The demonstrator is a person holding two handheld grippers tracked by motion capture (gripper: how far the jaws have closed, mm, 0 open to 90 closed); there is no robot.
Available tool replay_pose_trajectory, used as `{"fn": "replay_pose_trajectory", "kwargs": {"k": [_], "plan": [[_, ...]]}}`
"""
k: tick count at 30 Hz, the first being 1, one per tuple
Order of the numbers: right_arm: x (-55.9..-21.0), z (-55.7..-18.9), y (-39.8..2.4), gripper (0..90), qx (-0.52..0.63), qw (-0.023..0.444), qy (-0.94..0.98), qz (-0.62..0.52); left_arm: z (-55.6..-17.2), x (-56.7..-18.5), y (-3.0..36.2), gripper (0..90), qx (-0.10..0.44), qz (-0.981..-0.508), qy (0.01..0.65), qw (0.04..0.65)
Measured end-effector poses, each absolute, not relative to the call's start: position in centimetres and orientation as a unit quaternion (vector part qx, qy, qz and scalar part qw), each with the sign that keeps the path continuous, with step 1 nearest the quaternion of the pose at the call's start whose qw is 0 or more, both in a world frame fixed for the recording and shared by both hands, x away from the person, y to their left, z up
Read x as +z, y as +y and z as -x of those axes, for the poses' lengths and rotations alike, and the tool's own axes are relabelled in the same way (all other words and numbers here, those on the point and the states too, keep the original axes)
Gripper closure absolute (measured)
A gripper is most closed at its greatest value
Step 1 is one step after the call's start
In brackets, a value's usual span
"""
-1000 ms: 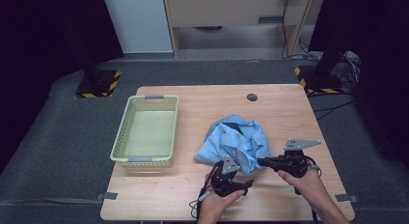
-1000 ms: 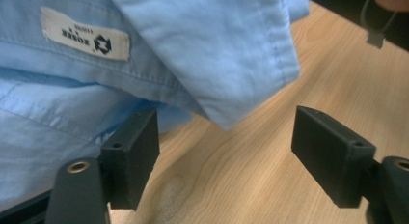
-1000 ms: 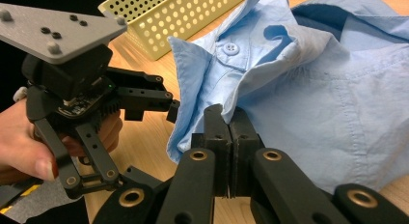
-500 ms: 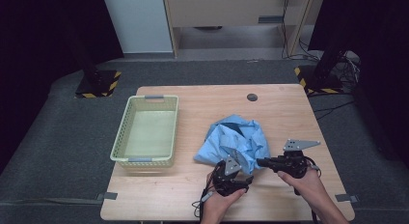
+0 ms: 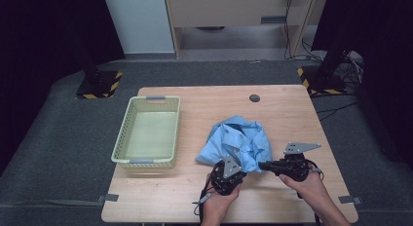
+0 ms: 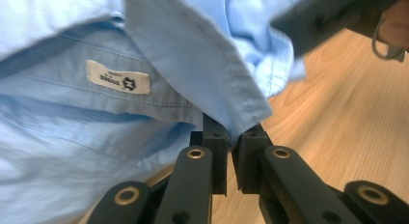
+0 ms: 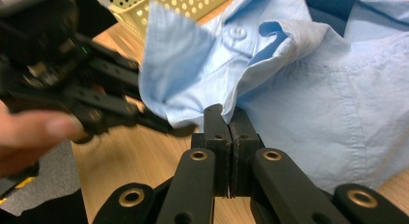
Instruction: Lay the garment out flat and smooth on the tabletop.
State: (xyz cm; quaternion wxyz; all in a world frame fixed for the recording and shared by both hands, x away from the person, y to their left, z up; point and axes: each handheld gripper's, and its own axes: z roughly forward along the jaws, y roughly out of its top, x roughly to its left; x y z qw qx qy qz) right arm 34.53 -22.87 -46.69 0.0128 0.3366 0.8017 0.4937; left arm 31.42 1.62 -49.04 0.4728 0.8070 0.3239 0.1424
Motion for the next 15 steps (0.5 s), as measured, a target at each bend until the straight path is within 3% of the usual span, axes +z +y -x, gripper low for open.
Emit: {"fn": "replay_pose_trajectory", "kwargs": {"k": [8, 15], "plan": [[-47.2, -34.0, -21.4, 87.9, 0.476, 0.007, 0.817, -0.326, -31.2, -48.0, 2.4, 86.9, 0.146, -0.806, 0.32, 0.476], [-46.9, -34.2, -21.9, 63.6, 0.469, 0.03, 0.816, -0.337, -30.9, -48.2, 2.8, 87.1, 0.144, -0.811, 0.32, 0.468]]}}
